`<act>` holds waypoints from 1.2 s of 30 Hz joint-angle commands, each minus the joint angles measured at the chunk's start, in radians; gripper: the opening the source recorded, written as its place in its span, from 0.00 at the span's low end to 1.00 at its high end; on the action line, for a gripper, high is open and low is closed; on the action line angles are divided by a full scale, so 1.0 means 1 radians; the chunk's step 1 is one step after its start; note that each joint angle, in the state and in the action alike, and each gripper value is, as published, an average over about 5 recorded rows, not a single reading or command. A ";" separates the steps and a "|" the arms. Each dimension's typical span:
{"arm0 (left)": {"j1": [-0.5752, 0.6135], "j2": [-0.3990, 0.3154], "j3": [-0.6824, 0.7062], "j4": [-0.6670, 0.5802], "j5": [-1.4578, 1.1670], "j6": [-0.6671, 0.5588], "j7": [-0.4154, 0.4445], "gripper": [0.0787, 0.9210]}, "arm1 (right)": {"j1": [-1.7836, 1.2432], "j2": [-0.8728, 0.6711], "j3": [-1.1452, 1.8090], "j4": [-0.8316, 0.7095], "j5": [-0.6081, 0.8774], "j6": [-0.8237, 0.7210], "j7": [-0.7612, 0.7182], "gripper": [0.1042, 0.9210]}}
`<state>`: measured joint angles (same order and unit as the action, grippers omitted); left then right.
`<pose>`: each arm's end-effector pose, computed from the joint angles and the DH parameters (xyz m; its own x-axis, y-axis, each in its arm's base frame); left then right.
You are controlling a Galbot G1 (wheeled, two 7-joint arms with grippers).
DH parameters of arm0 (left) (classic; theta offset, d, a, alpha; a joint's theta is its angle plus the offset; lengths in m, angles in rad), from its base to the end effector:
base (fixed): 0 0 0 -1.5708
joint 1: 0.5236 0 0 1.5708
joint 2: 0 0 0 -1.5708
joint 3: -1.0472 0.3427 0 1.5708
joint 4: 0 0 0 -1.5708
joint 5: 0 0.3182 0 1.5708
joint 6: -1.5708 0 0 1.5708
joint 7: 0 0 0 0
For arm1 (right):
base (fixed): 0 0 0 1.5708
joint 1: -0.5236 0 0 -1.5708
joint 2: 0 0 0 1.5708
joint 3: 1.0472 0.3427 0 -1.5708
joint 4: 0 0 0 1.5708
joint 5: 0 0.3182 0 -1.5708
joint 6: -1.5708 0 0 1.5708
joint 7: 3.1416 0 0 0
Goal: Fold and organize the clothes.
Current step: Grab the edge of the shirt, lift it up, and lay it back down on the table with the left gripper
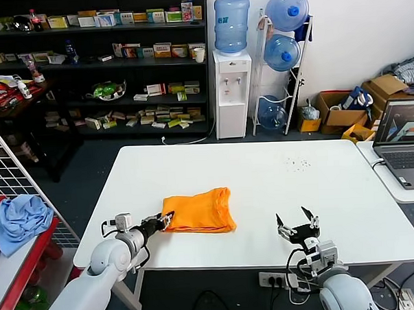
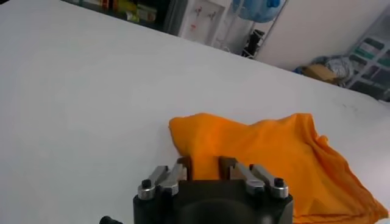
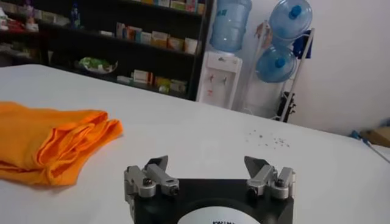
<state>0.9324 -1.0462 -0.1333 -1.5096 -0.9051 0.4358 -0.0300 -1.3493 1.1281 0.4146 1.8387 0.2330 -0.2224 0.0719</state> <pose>0.3346 0.0768 -0.3379 -0.7661 0.3731 0.5233 0.2104 0.9150 -0.3443 0.2175 -0.0806 -0.3274 -0.9483 -0.0961 0.3026 -0.1539 0.9728 -0.1734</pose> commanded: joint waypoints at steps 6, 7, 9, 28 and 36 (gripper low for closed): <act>0.028 0.024 -0.024 -0.070 -0.008 -0.006 -0.033 0.13 | 0.000 0.006 -0.009 0.009 -0.006 0.001 0.005 0.88; 0.031 0.035 -0.029 -0.074 -0.006 -0.004 -0.041 0.10 | 0.001 0.005 -0.011 0.009 -0.006 0.001 0.005 0.88; 0.037 0.068 -0.043 -0.077 -0.002 0.003 -0.064 0.07 | 0.005 0.004 -0.015 0.008 -0.005 0.001 0.005 0.88; 0.059 0.480 -0.210 0.009 0.384 0.014 -0.123 0.06 | 0.052 -0.008 -0.064 -0.007 0.005 0.009 -0.004 0.88; 0.004 0.578 -0.189 0.045 0.548 -0.045 -0.118 0.06 | 0.063 -0.007 -0.067 -0.005 0.010 0.011 -0.006 0.88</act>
<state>0.9718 -0.6349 -0.3045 -1.4963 -0.5900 0.4334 -0.1422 -1.2938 1.1220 0.3516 1.8319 0.2401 -0.2128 0.0673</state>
